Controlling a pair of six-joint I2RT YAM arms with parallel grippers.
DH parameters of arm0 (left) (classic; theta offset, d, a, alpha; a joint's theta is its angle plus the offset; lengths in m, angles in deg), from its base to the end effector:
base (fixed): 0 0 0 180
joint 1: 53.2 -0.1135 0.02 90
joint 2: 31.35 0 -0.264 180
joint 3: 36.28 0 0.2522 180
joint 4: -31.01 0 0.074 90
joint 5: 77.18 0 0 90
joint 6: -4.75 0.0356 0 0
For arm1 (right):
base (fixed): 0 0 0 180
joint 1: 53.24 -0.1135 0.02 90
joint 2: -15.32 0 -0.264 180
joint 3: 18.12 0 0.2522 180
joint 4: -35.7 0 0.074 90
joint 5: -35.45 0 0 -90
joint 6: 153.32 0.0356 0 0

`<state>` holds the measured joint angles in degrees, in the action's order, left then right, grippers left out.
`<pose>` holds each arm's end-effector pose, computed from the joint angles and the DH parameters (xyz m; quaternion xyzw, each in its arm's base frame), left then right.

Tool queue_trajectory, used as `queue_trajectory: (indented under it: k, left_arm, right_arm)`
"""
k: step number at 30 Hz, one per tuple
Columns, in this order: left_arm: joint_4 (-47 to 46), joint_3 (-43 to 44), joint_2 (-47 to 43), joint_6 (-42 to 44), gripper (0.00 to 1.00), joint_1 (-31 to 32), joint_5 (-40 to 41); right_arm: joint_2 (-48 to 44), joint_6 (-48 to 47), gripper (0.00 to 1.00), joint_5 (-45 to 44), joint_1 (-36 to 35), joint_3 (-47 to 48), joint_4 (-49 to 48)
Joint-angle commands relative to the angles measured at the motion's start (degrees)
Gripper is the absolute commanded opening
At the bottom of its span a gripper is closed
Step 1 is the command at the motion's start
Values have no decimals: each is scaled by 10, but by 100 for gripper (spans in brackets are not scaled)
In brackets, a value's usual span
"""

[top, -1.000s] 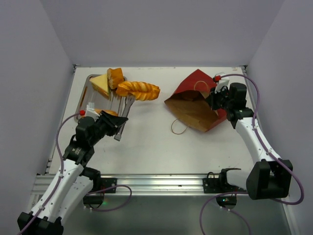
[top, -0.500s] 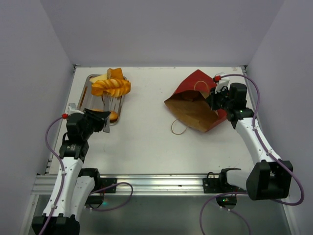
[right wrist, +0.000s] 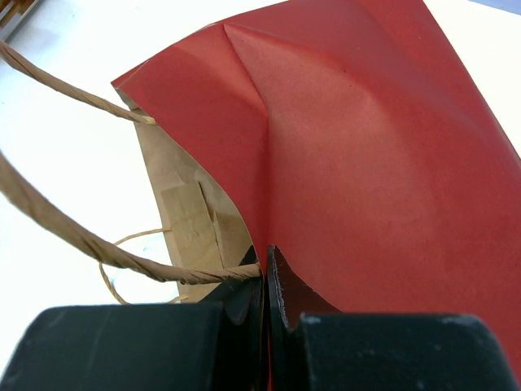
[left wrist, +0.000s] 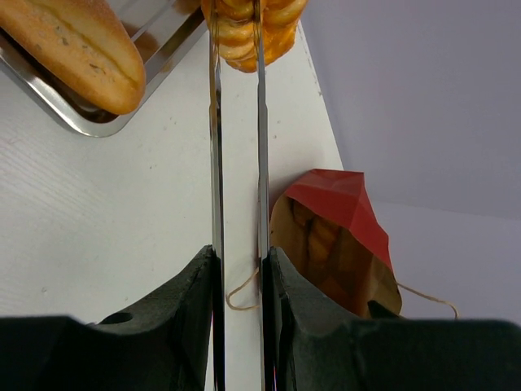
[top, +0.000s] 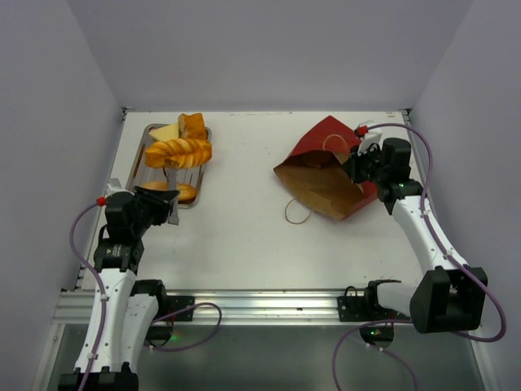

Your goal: Take the fake bread out of the paper bag

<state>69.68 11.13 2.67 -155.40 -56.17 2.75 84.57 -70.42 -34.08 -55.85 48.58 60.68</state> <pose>0.1453 0.0013 0.2730 -0.4635 0.7039 -0.3567 0.4031 0.2728 0.0249 0.2995 -0.1630 0.8306 0.1318 0.5159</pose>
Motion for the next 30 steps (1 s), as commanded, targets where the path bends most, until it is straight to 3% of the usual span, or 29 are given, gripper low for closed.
queue_trajectory:
  k: [1, 23, 30]
  left_arm:
    - [6, 31, -1, -20, 0, -7, 5]
    - [-14, 16, 69, -22, 0, -71, -24]
    - [-26, 19, 86, -18, 14, -85, -36]
  right_arm:
    - [-18, 2, 0, 7, -2, 4, 1]
    - [-16, -1, 0, 4, -2, 3, 0]
    - [-15, -1, 0, 3, -3, 2, 0]
